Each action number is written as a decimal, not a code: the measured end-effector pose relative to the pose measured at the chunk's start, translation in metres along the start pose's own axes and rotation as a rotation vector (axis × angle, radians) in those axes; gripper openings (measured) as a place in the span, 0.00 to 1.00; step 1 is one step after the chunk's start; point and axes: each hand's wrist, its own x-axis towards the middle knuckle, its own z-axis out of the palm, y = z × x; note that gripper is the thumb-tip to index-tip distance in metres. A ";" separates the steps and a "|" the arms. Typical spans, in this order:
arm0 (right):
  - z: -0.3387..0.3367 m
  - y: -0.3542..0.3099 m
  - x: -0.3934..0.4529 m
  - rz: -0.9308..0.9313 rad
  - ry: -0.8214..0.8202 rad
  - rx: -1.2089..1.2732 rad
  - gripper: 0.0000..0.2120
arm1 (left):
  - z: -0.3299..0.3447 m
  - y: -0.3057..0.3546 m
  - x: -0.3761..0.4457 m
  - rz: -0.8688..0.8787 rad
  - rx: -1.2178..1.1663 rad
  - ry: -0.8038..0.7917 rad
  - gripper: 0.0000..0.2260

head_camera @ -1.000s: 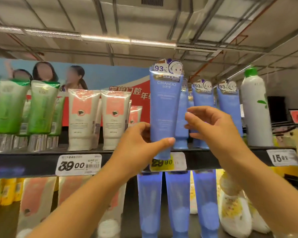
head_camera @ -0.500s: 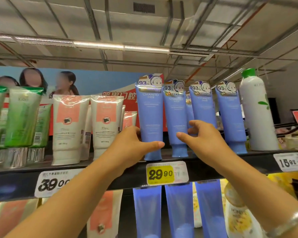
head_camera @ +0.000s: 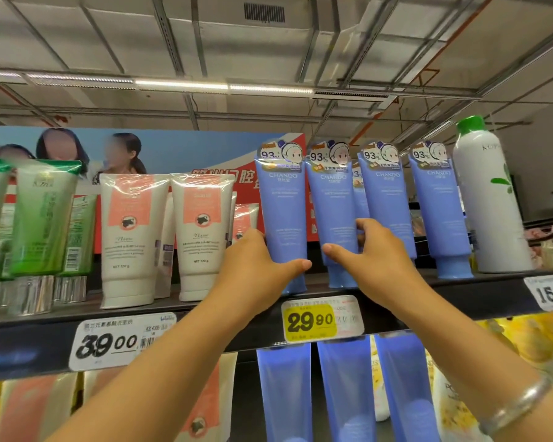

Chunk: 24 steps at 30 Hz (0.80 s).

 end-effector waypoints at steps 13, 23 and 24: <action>-0.006 -0.003 -0.004 -0.030 -0.006 0.169 0.22 | 0.001 0.003 -0.002 0.003 0.044 0.037 0.26; -0.022 -0.024 -0.029 -0.067 -0.021 0.433 0.20 | -0.007 0.018 -0.022 0.042 0.145 0.112 0.25; -0.025 -0.027 -0.034 -0.059 -0.032 0.457 0.20 | -0.008 0.021 -0.032 0.083 0.107 0.148 0.24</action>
